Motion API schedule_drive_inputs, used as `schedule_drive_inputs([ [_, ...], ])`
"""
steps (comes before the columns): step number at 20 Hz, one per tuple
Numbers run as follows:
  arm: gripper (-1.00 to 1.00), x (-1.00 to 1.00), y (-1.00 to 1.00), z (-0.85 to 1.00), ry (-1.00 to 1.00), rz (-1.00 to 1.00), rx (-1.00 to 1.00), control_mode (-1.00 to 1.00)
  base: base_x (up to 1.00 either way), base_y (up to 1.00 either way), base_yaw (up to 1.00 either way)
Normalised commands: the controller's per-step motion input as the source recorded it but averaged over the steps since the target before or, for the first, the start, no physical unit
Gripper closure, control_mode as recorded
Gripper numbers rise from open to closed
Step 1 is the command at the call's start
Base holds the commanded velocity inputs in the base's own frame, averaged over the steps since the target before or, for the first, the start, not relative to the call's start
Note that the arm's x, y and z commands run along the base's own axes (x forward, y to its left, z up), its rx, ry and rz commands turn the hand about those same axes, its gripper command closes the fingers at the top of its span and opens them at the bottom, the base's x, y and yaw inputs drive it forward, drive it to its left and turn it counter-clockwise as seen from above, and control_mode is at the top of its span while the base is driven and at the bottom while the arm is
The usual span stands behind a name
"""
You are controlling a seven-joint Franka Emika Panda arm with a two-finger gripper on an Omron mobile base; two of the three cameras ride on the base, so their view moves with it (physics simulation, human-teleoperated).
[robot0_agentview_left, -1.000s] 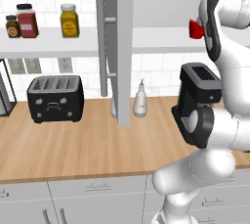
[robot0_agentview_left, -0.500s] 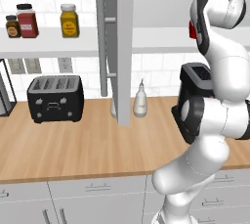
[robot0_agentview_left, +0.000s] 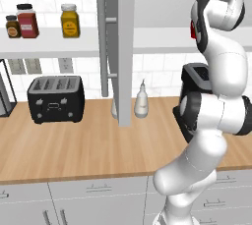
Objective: Gather all objects into one cabinet and sort the glasses and bowls to opposite sides.
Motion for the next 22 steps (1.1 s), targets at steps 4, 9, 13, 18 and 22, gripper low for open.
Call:
schedule_drive_inputs([
  [4, -1.0, 0.03, -0.07, -0.22, 0.0, 0.0, 0.0, -1.0, 0.0, 0.0, 0.0],
  [9, 1.0, 0.0, 0.0, -0.21, 0.0, -0.01, 0.01, -1.0, 0.0, 0.0, 0.0],
  [13, 1.0, 0.26, 0.05, -0.28, 0.0, 0.0, 0.12, -1.0, 0.0, 0.0, 0.0],
  [18, 1.0, 0.66, 0.14, -0.26, 0.0, 0.0, 0.2, -1.0, 0.0, 0.0, 0.0],
  [22, 1.0, 0.85, 0.13, -0.13, 0.0, 0.0, 0.27, -1.0, 0.0, 0.0, 0.0],
])
